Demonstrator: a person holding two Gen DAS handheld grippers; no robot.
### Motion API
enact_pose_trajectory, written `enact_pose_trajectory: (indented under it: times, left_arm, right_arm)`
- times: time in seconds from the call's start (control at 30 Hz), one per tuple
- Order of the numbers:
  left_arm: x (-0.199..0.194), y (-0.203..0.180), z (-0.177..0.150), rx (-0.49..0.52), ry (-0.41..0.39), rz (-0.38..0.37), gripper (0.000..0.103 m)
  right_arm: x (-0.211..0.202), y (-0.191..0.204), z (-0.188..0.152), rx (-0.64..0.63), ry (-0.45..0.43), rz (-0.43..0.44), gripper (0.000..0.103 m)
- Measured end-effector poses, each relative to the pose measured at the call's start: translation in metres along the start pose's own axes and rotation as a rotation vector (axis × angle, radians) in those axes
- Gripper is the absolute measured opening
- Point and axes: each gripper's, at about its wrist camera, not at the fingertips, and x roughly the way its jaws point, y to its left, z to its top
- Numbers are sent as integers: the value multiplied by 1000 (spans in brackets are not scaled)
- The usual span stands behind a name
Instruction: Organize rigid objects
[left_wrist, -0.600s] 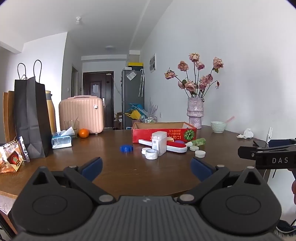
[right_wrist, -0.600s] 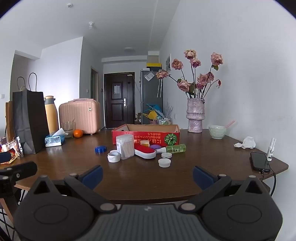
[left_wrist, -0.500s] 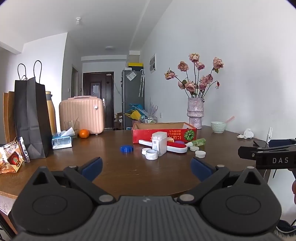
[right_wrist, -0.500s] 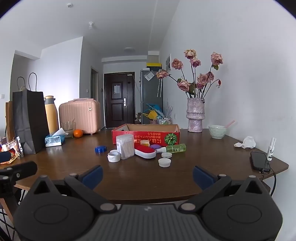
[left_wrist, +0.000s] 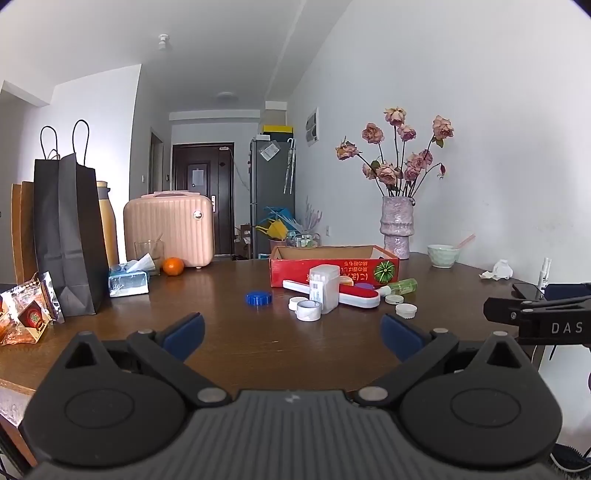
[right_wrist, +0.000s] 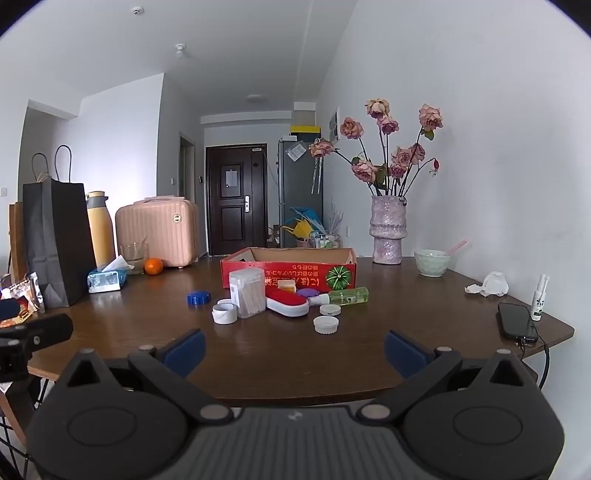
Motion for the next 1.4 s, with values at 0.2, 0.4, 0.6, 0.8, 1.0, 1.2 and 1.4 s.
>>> enact_pose_trajectory:
  times: [0.2, 0.4, 0.6, 0.8, 1.0, 1.2, 1.4]
  left_arm:
    - [-1, 0, 0, 5, -7, 2, 103]
    - [-2, -1, 0, 10, -9, 0, 103]
    - [-2, -3, 0, 17, -15, 7, 103]
    - [-2, -1, 0, 16, -19, 8, 103]
    - [-3, -1, -1, 19, -21, 13, 103]
    - [-3, -1, -1, 21, -21, 16, 103]
    - [-2, -2, 0, 24, -22, 16, 103]
  right_arm:
    - [1, -1, 0, -1, -2, 7, 103]
    - [1, -1, 1, 4, 1, 7, 103]
    - [0, 0, 1, 1, -4, 8, 103]
    - [-2, 0, 1, 0, -6, 9, 103]
    - [-2, 1, 1, -1, -3, 11, 103]
    - [-1, 1, 1, 1, 0, 9, 103]
    - [0, 0, 2, 3, 2, 10, 103]
